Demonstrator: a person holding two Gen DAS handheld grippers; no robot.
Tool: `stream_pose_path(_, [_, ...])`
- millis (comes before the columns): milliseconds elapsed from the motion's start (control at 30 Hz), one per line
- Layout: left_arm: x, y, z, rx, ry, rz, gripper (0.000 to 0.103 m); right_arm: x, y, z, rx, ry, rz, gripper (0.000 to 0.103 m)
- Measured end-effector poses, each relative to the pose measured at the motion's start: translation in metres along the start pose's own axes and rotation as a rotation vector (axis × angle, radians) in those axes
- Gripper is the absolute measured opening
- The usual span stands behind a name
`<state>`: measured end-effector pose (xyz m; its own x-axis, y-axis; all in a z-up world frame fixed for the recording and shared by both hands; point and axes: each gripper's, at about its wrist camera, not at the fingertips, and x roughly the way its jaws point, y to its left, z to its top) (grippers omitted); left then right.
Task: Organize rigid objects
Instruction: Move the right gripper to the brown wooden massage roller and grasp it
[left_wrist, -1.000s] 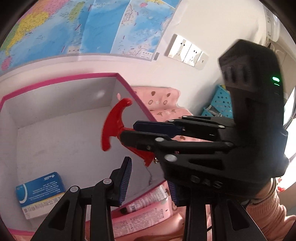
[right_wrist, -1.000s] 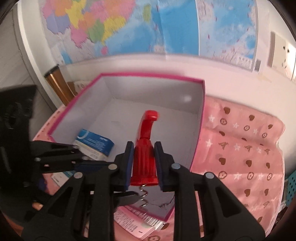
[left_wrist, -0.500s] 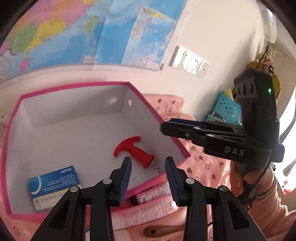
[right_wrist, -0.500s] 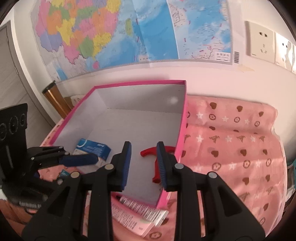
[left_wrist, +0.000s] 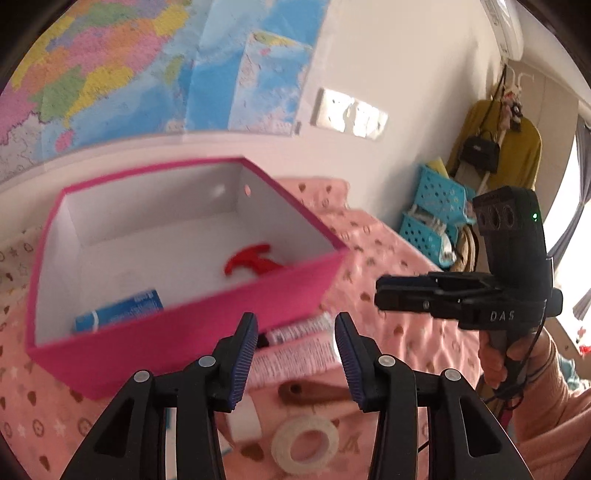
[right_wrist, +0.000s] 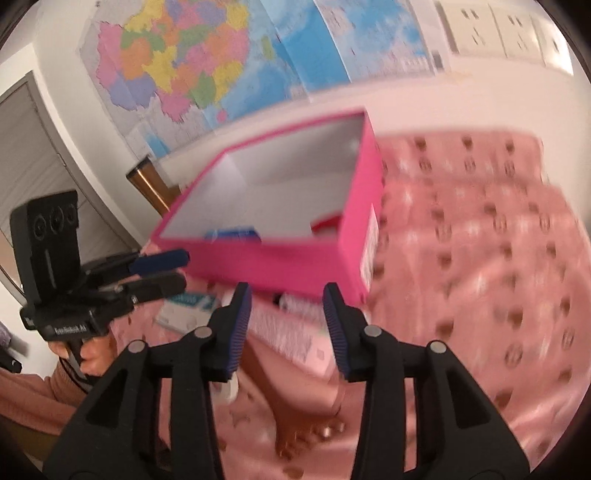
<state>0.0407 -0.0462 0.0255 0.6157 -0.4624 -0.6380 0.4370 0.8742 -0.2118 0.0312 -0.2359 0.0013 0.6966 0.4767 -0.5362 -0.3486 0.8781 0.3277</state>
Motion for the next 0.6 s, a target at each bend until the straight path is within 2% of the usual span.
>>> stream_pose_path(133, [0.015,-0.003,-0.016,0.013,0.069,0.003,0.044,0.001,-0.01,-0.034,0.06,0.053,-0.017,0.043])
stream_pose_path(300, [0.027,0.001,-0.03,-0.008,0.118,-0.004,0.044,-0.005,-0.028,-0.067,0.165,0.089,-0.01,0.043])
stream_pose_path(600, [0.038,0.002,-0.041,-0.024,0.163,-0.015,0.044,-0.006,-0.031,-0.098,0.242,0.142,0.022,0.043])
